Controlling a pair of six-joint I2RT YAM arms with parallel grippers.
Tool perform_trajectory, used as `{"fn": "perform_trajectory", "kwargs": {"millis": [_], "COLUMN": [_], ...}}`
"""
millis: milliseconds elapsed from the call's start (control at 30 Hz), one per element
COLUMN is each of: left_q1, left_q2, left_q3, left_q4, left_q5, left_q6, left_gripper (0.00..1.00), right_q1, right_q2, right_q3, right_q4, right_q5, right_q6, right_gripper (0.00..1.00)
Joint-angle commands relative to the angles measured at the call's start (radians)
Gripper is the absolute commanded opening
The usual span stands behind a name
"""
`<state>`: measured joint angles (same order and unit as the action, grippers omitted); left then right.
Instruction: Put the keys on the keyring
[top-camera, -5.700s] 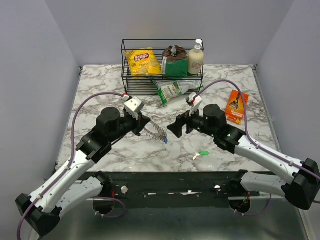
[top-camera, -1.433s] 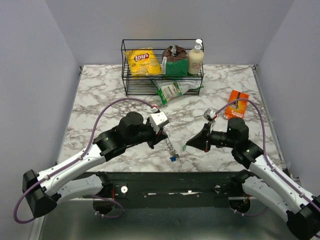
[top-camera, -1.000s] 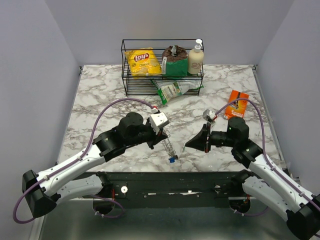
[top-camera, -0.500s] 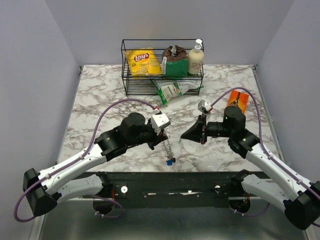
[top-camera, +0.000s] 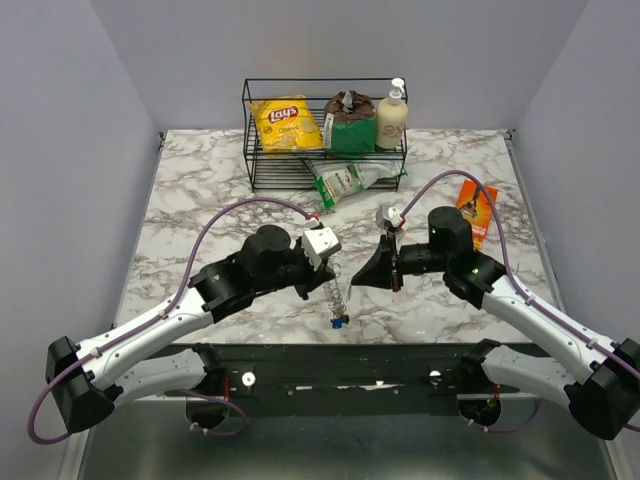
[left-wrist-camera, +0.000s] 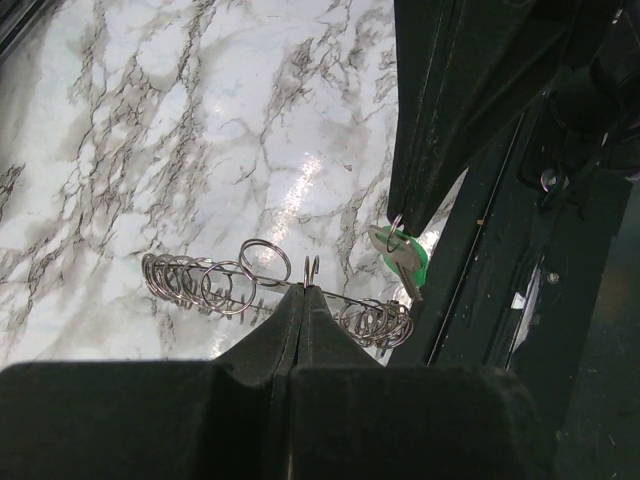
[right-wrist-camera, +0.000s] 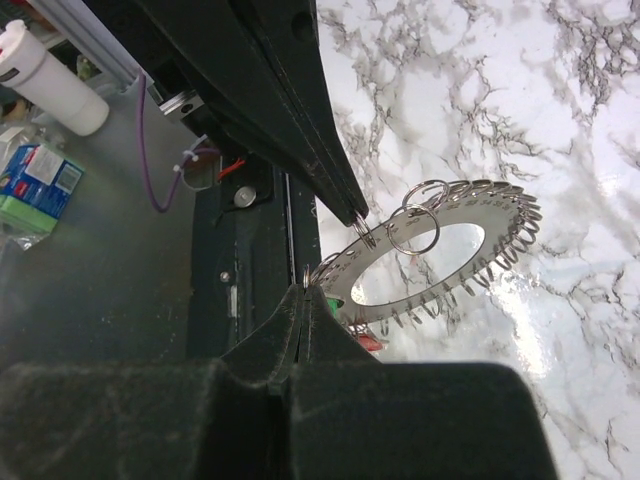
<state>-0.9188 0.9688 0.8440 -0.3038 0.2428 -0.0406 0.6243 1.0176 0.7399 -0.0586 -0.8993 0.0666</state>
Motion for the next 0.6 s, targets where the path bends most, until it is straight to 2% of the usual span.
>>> {"fn": "perform_trajectory", "kwargs": {"millis": [0, 567], "left_q1": [-0.008, -0.009], "left_q2": [-0.016, 0.004], "left_q3": [0.026, 0.018], "left_q4": [0.019, 0.031], "left_q5": [-0.002, 0.021], "left_q6": [0.013, 0.010], "left_gripper": [0.00, 0.00], "right_q1": [0.008, 0.051], "right_q2": [-0.017, 0.029], "right_q3": [0.029, 0.042], "right_q4": [-0.020, 0.006], "right_q5": [0.033, 0.138], "right_q6": [-0.022, -0.027], "right_gripper": [0.01, 0.01]}}
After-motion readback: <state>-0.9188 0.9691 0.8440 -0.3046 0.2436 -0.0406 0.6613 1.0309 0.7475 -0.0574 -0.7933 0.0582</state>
